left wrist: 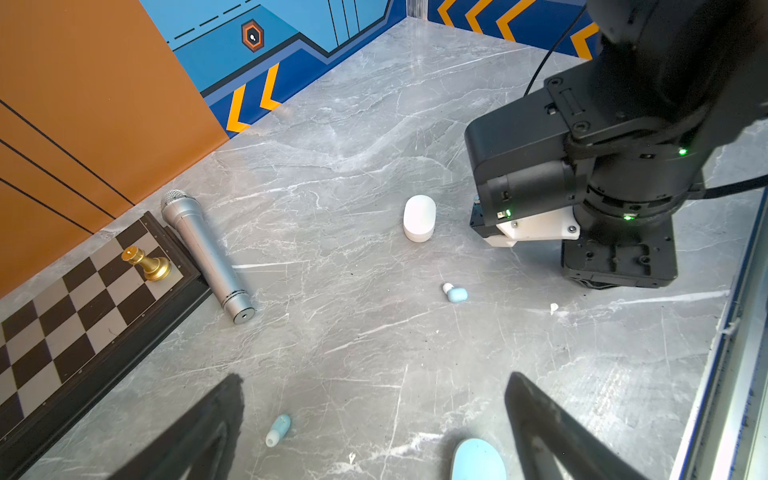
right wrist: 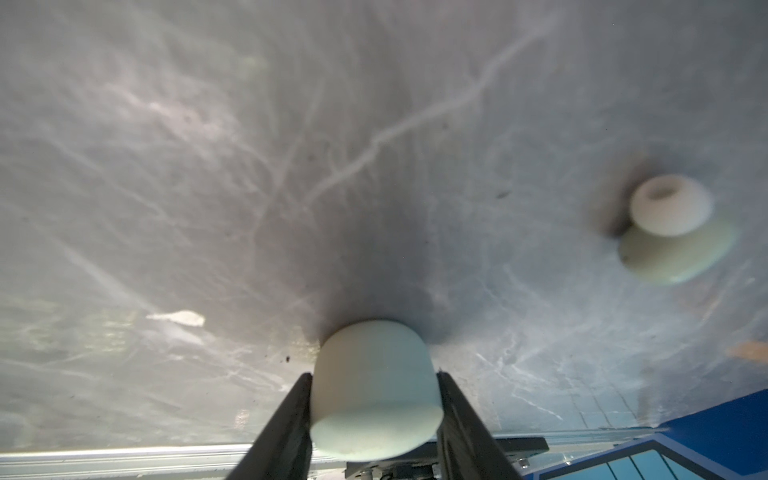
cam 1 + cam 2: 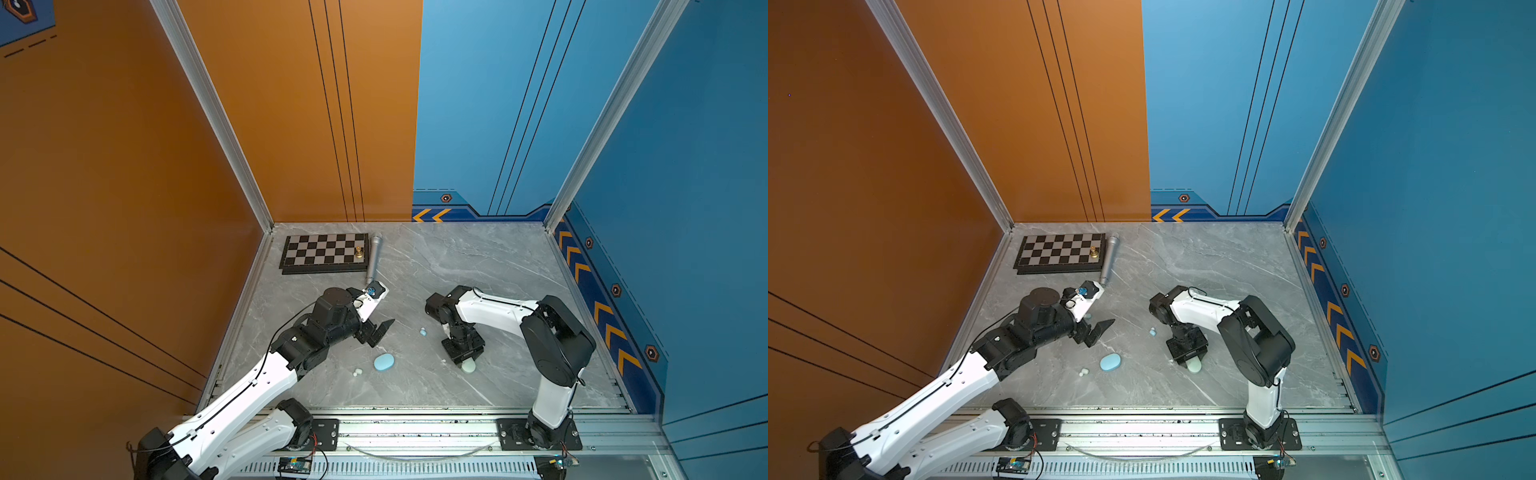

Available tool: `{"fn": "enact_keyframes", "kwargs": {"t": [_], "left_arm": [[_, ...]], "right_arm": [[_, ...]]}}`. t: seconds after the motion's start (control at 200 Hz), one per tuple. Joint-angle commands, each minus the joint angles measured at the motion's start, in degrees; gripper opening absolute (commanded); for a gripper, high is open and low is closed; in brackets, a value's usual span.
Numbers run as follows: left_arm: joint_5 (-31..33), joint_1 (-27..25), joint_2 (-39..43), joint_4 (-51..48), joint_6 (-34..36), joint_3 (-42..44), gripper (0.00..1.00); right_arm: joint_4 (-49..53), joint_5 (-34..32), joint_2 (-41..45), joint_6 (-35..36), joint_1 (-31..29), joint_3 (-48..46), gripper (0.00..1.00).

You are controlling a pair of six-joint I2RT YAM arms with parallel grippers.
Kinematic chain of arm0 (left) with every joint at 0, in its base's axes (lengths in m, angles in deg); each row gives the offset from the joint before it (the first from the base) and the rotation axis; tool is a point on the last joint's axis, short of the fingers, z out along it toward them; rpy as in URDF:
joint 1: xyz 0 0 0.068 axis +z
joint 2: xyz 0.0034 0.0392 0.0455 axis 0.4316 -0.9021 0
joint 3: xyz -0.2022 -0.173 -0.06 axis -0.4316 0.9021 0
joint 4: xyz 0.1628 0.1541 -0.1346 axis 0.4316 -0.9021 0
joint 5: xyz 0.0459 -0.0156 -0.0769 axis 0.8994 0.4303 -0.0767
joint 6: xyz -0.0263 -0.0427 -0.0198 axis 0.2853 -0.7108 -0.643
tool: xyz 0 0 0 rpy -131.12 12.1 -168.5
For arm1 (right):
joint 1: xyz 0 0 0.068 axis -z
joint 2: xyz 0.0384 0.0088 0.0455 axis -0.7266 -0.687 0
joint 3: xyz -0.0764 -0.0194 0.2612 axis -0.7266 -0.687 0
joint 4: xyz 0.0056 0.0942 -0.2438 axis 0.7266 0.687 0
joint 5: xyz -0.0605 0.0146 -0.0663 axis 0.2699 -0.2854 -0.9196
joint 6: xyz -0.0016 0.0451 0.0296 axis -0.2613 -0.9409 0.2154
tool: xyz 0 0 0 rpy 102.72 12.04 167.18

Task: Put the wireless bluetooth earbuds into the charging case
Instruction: 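Lower the right gripper onto the pale green case and grasp it, then lift the pale green case with the right gripper and carry it toward the left gripper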

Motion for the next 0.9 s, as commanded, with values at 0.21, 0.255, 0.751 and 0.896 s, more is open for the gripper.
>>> {"fn": "enact_keyframes", "kwargs": {"t": [0.21, 0.255, 0.751, 0.896], "left_arm": [[4.7, 0.6, 0.5, 5.5, -7.3, 0.3, 0.99], [4.9, 0.6, 0.3, 7.1, -8.7, 0.3, 0.99], [-6.5, 1.7, -11.9, 37.5, -18.9, -2.2, 0.94], [-6.7, 0.9, -18.7, 44.8, -21.7, -3.7, 0.91]], "right_arm": [[-2.0, 10.5, 2.3, -6.7, 3.5, 6.0, 0.34], [-2.8, 13.0, 3.7, -8.2, 5.3, 7.8, 0.33], [-43.8, 42.8, 12.9, -50.0, 23.5, 13.3, 0.28], [-56.0, 45.2, 13.1, -59.9, 24.0, 11.4, 0.27]]}}
